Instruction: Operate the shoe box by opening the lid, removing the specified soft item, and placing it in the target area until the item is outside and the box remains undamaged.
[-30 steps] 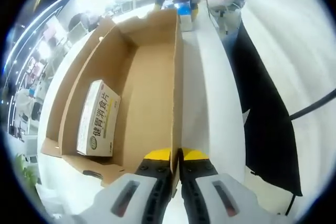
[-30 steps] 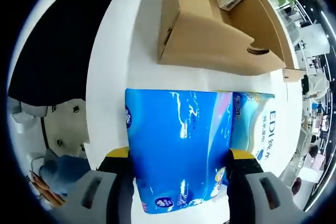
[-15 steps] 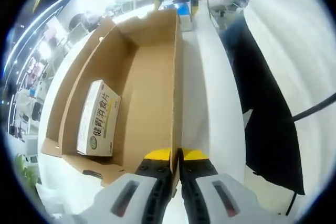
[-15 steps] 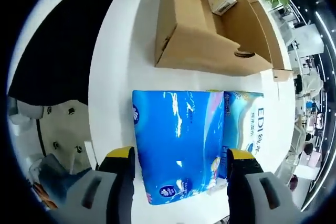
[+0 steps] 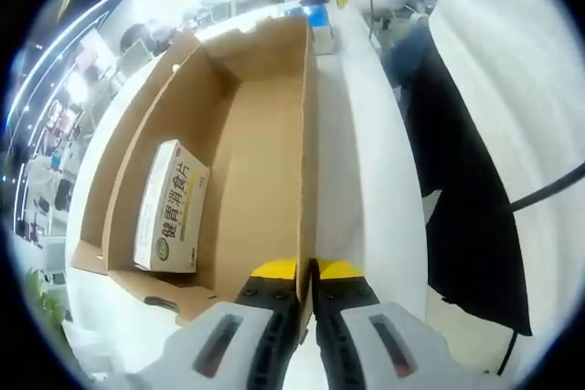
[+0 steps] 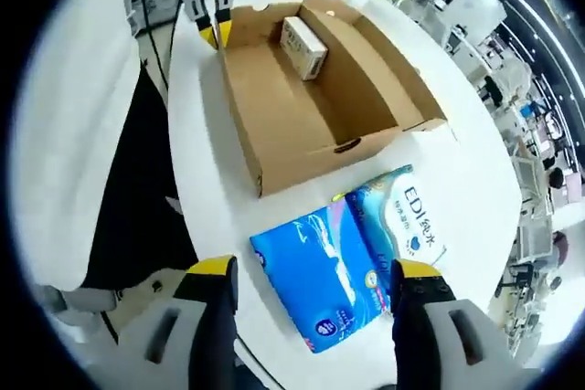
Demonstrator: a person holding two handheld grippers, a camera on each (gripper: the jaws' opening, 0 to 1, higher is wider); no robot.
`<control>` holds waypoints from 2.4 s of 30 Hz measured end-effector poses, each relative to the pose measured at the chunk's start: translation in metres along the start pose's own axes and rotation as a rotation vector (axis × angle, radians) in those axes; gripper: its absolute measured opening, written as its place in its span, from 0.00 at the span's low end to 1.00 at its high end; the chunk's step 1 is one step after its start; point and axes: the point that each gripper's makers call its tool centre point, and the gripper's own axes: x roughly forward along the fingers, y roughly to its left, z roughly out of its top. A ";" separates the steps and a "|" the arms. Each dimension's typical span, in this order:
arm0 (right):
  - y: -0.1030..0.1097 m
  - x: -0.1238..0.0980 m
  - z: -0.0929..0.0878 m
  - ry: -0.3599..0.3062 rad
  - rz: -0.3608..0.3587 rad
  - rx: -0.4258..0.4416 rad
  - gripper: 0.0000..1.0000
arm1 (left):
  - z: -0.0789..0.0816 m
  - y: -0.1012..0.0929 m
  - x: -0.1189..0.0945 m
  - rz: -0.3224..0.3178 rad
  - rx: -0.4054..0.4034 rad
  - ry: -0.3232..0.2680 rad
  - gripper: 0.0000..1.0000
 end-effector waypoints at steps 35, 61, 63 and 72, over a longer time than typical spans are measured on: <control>0.001 -0.032 0.151 -0.436 -0.045 0.212 0.69 | 0.000 0.000 0.000 -0.019 -0.006 -0.007 0.03; 0.035 0.010 0.188 -0.376 -0.024 -0.080 0.41 | 0.003 0.001 -0.001 -0.026 -0.001 -0.041 0.03; 0.030 0.014 0.192 -0.361 -0.045 -0.097 0.42 | 0.003 0.001 -0.001 -0.027 -0.009 -0.040 0.03; 0.034 0.033 0.209 -0.346 -0.016 -0.198 0.42 | 0.003 0.000 -0.002 -0.018 0.008 -0.049 0.03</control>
